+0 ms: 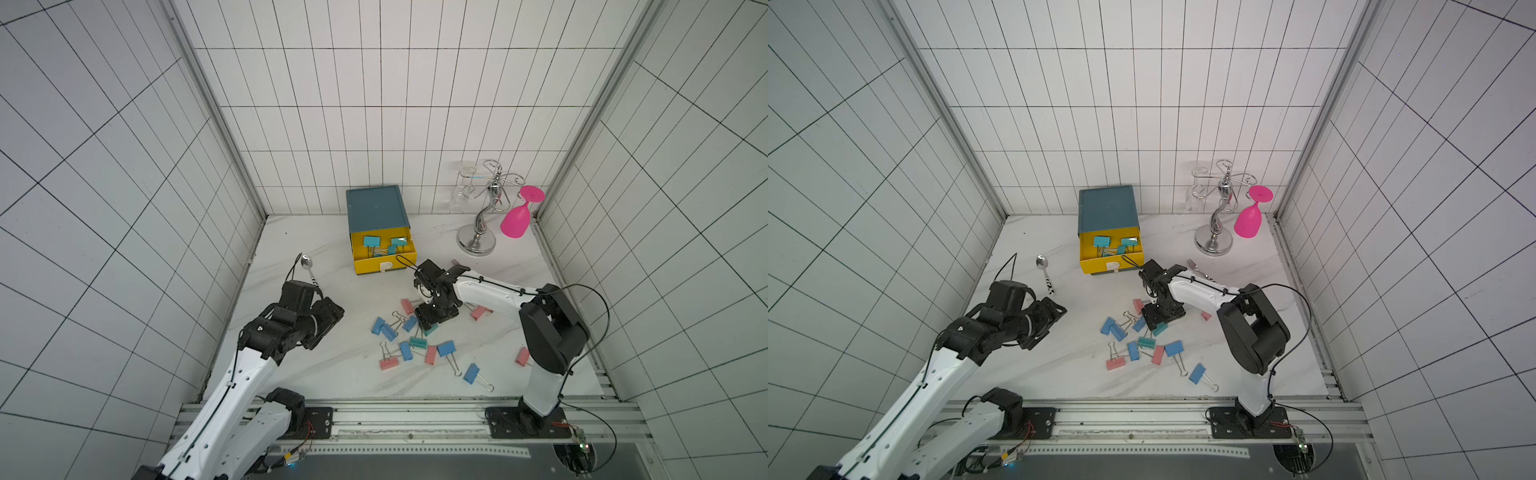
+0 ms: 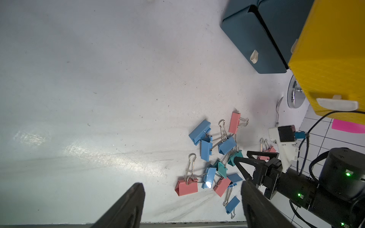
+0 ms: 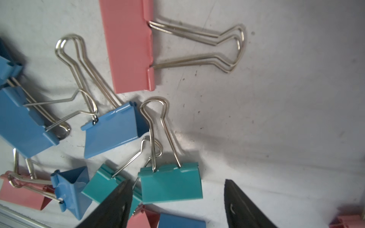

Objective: Put the binder clips in the drawer according to color
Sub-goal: Pick up the binder clip at the center of the board.

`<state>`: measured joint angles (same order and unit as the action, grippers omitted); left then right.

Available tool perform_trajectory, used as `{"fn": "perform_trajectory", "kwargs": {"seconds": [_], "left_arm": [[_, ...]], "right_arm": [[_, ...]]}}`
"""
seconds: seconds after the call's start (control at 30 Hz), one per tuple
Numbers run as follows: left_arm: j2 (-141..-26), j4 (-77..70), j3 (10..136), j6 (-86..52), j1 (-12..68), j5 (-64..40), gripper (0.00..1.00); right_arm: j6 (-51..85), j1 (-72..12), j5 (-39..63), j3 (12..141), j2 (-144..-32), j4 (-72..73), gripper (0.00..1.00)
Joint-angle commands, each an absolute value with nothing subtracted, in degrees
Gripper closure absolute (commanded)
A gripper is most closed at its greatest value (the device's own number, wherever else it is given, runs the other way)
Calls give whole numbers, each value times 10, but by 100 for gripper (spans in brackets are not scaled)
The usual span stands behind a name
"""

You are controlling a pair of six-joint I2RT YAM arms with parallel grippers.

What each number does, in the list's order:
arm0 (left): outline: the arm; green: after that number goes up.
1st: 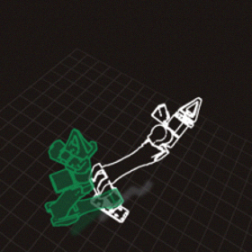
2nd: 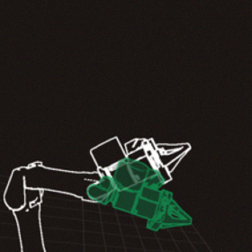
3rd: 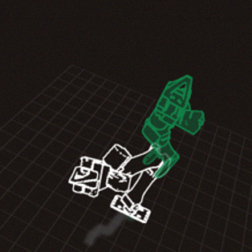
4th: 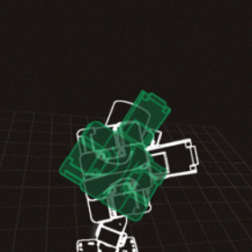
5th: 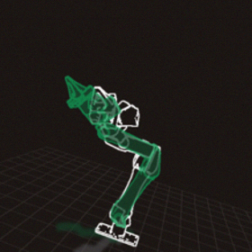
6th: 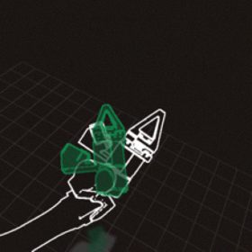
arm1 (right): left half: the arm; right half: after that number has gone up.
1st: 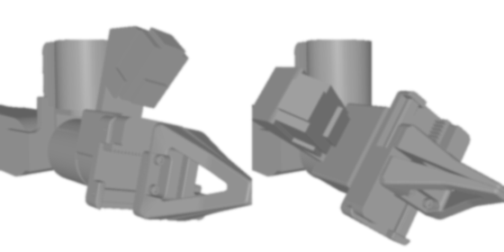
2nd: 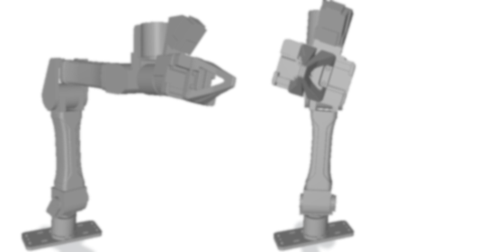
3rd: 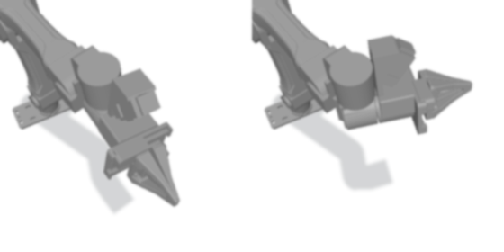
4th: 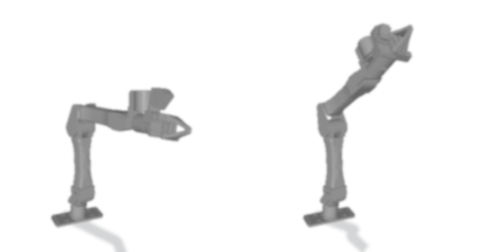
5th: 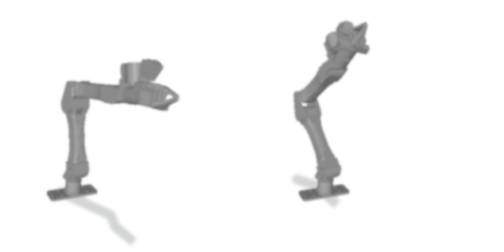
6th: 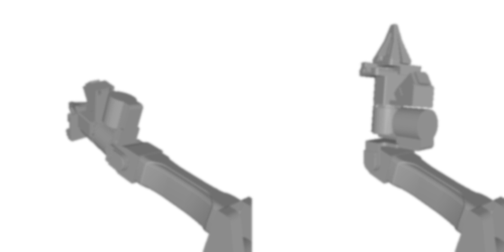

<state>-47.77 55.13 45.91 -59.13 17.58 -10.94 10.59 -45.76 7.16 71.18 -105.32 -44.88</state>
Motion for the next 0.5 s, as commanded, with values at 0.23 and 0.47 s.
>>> {"fn": "perform_trajectory", "kwargs": {"seconds": [0.23,0.47], "left_arm": [[-479,549,470,-584,177,-101,20],[-481,547,470,-583,177,-104,20]], "right_arm": [[91,-472,64,729,-1088,-463,33],[98,-476,54,717,-1088,-464,38]]}}
